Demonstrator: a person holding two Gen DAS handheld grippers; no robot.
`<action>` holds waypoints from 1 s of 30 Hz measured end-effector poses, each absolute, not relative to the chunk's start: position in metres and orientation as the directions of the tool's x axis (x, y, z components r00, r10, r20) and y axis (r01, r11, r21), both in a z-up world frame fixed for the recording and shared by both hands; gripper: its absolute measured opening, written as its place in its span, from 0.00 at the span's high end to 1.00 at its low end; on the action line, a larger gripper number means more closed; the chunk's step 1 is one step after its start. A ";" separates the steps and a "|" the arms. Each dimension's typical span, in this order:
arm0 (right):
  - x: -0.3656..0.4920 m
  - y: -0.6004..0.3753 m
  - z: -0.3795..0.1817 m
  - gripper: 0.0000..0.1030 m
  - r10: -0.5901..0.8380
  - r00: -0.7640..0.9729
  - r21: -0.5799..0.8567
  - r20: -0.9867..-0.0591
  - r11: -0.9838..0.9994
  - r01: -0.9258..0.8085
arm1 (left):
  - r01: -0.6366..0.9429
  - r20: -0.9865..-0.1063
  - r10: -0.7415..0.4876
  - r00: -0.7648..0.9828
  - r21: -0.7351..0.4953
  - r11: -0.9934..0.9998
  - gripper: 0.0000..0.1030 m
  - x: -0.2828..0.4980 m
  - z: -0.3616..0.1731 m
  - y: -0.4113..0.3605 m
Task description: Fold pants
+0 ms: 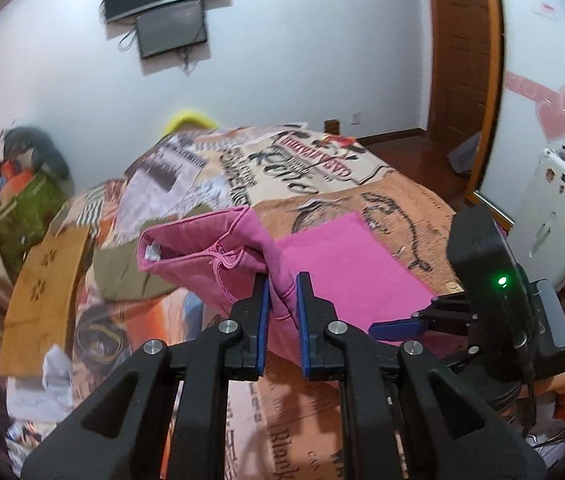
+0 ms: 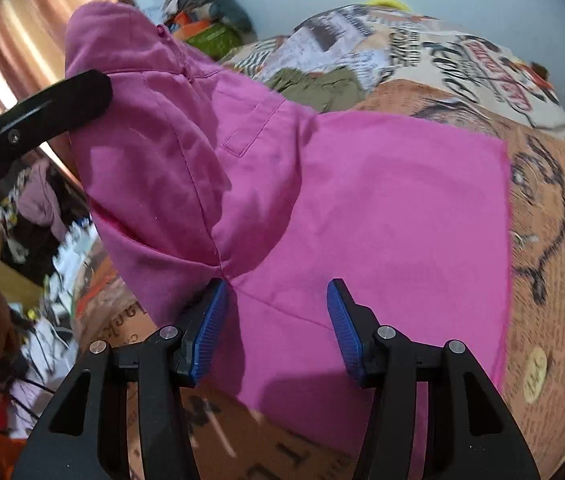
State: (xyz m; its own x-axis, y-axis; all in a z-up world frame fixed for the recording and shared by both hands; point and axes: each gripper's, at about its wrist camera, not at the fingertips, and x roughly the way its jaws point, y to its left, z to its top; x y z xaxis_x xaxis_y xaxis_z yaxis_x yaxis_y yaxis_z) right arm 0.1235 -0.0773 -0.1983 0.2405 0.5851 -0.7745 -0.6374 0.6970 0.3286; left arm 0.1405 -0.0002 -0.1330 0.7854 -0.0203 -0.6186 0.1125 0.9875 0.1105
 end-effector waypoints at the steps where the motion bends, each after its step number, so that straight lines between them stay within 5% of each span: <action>1: 0.122 -0.084 -0.196 0.53 0.586 0.256 0.330 -0.768 0.706 -0.627 | 0.128 -0.614 -0.028 0.788 0.119 0.985 0.88 0.141 -0.131 -0.005; 7: 0.116 -0.140 -0.184 0.53 0.530 0.382 0.290 -0.757 0.797 -0.530 | 0.212 -0.619 -0.069 0.782 0.160 0.964 0.89 0.146 -0.126 -0.037; 16: 0.119 -0.162 -0.217 0.50 0.536 0.353 0.364 -0.767 0.816 -0.450 | 0.305 -0.639 -0.137 0.757 0.161 0.939 0.89 0.168 -0.129 -0.090; 30: 0.112 -0.227 -0.203 0.51 0.511 0.485 0.405 -0.709 0.859 -0.313 | 0.388 -0.721 -0.261 0.641 0.012 0.922 0.89 0.206 -0.147 -0.127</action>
State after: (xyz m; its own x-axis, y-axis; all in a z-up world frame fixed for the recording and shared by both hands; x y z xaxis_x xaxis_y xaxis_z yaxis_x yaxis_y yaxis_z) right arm 0.1116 -0.2266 -0.2029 0.4852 0.5111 -0.7095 -0.3133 0.8591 0.4047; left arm 0.2064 -0.1265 -0.1474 0.6415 -0.2608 -0.7214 0.3879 0.9216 0.0117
